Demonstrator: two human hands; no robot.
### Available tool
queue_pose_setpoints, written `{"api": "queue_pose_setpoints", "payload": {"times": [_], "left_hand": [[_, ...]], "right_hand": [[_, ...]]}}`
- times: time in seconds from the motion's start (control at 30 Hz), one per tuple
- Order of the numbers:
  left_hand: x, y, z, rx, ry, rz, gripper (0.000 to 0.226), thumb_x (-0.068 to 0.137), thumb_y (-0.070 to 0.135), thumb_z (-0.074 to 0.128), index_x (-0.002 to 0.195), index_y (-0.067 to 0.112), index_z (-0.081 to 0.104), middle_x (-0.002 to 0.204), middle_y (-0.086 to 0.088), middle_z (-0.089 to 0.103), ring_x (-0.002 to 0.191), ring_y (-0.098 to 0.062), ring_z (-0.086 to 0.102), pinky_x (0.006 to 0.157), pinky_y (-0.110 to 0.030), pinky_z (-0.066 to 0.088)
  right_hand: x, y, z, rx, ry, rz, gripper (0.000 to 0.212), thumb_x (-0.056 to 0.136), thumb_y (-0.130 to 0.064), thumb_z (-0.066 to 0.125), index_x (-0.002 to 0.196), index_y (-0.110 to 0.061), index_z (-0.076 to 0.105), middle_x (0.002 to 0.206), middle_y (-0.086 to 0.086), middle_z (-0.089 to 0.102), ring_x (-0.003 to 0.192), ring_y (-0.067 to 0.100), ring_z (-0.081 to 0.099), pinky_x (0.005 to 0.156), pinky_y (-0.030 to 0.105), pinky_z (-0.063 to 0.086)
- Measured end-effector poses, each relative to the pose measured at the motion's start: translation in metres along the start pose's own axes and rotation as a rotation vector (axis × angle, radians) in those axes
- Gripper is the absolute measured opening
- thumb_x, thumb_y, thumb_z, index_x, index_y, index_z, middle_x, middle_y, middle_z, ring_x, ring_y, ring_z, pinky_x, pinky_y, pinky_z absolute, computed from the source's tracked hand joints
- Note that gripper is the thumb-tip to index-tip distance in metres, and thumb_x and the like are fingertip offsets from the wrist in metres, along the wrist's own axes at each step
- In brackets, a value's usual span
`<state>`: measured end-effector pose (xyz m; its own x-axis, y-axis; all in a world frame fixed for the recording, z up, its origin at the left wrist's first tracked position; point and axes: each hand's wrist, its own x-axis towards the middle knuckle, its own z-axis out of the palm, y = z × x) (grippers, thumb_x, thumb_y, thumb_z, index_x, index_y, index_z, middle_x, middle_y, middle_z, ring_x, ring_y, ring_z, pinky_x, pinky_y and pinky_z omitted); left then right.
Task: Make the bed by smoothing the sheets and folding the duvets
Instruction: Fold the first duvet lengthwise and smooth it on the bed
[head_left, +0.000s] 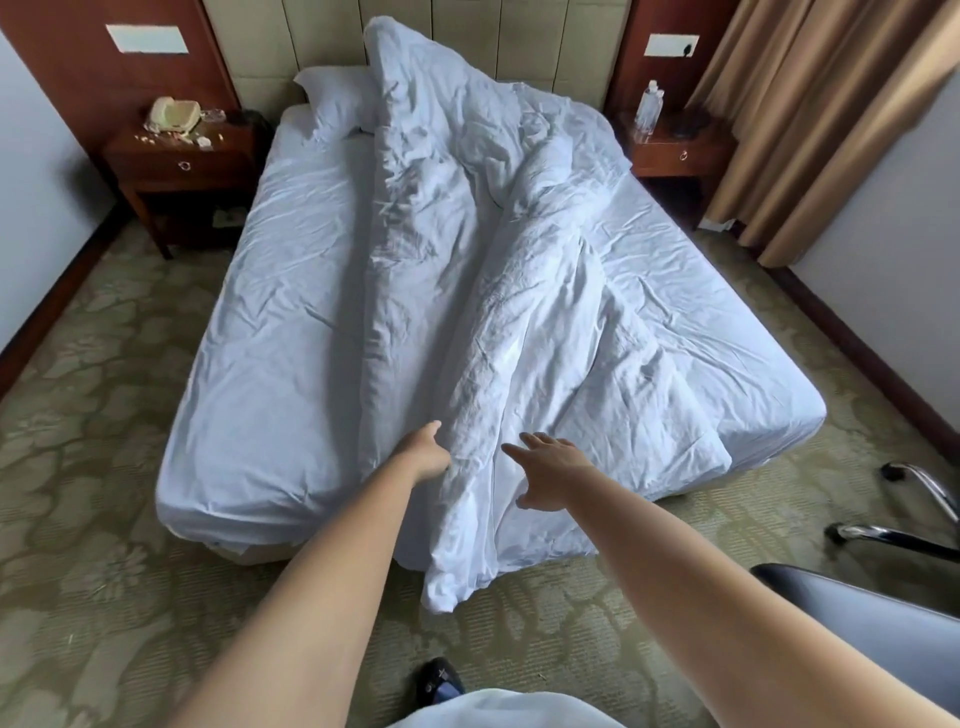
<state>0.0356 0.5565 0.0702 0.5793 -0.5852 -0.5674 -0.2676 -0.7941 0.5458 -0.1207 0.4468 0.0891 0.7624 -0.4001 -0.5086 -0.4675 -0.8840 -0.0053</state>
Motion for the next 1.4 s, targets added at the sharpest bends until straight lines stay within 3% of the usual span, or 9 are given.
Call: {"api": "queue_pose_setpoints", "payload": {"times": [0.2,0.53,0.73,0.83,0.93,1.1,1.2,1.27,1.4], "left_hand": [[0.037,0.007,-0.017,0.109,-0.031,0.036,0.075,0.085,0.012,0.050,0.152,0.027,0.019,0.152,-0.005,0.035,0.129,-0.025,0.047,0.103,-0.031,0.042],[0.094,0.036,0.000,0.443,-0.053,0.113,0.068,0.089,0.027,0.051,0.150,0.031,0.022,0.159,-0.005,0.012,0.142,-0.027,0.024,0.112,-0.039,0.031],[0.143,0.072,0.012,0.335,-0.028,0.165,0.059,0.082,0.019,0.056,0.140,0.016,0.043,0.148,-0.005,0.033,0.130,-0.025,0.042,0.104,-0.033,0.040],[0.166,0.092,0.017,0.307,-0.034,0.181,0.070,0.082,0.015,0.059,0.147,0.016,0.032,0.152,-0.001,0.026,0.134,-0.021,0.038,0.107,-0.030,0.036],[0.193,0.107,0.022,0.301,-0.017,0.142,0.090,0.078,0.025,0.066,0.152,0.027,0.015,0.154,-0.004,0.016,0.135,-0.026,0.033,0.109,-0.036,0.035],[0.226,0.107,0.033,0.404,-0.093,-0.013,0.111,0.077,0.041,0.074,0.152,0.031,-0.007,0.159,-0.007,-0.013,0.146,-0.032,0.003,0.115,-0.044,0.021],[0.239,0.098,0.036,0.505,-0.076,-0.002,0.102,0.082,0.025,0.070,0.152,0.031,-0.003,0.157,-0.011,-0.004,0.143,-0.036,0.009,0.110,-0.045,0.032],[0.248,0.090,0.029,0.546,-0.027,0.059,0.091,0.084,0.006,0.060,0.152,0.031,0.004,0.152,-0.011,0.011,0.135,-0.034,0.028,0.103,-0.042,0.041],[0.270,0.071,-0.005,0.367,-0.029,0.075,0.077,0.086,0.002,0.048,0.151,0.026,0.016,0.148,-0.007,0.036,0.126,-0.032,0.047,0.102,-0.034,0.041]], "right_hand": [[0.029,0.009,-0.015,0.017,0.013,0.038,0.083,0.087,-0.042,0.061,0.153,-0.027,0.014,0.160,0.006,0.013,0.147,0.022,0.013,0.117,0.039,0.017],[0.075,0.041,-0.007,0.138,-0.034,0.107,0.067,0.091,-0.030,0.056,0.150,-0.021,0.025,0.157,0.008,0.019,0.144,0.024,0.019,0.114,0.039,0.023],[0.127,0.072,0.001,0.337,-0.071,0.130,0.058,0.093,-0.024,0.050,0.147,-0.020,0.029,0.146,0.006,0.035,0.133,0.026,0.037,0.100,0.038,0.037],[0.152,0.090,0.005,0.493,-0.101,0.162,0.057,0.095,-0.019,0.046,0.149,-0.019,0.027,0.144,0.006,0.039,0.129,0.026,0.043,0.098,0.036,0.039],[0.175,0.107,0.008,0.662,-0.129,0.219,0.057,0.096,-0.020,0.044,0.150,-0.019,0.026,0.148,0.004,0.038,0.134,0.025,0.040,0.104,0.033,0.035],[0.199,0.107,0.021,0.891,-0.136,0.304,0.051,0.095,-0.021,0.046,0.145,-0.023,0.037,0.141,0.001,0.049,0.128,0.021,0.046,0.103,0.030,0.039],[0.205,0.094,0.027,0.959,-0.154,0.322,0.048,0.094,-0.017,0.045,0.142,-0.022,0.041,0.137,0.002,0.053,0.123,0.021,0.050,0.101,0.029,0.042],[0.210,0.085,0.029,1.002,-0.162,0.351,0.047,0.094,-0.017,0.046,0.140,-0.022,0.044,0.133,0.002,0.054,0.120,0.021,0.052,0.098,0.028,0.044],[0.222,0.063,0.021,1.085,-0.130,0.437,0.044,0.092,-0.019,0.053,0.135,-0.017,0.049,0.131,0.005,0.057,0.121,0.023,0.052,0.096,0.026,0.040]]}}
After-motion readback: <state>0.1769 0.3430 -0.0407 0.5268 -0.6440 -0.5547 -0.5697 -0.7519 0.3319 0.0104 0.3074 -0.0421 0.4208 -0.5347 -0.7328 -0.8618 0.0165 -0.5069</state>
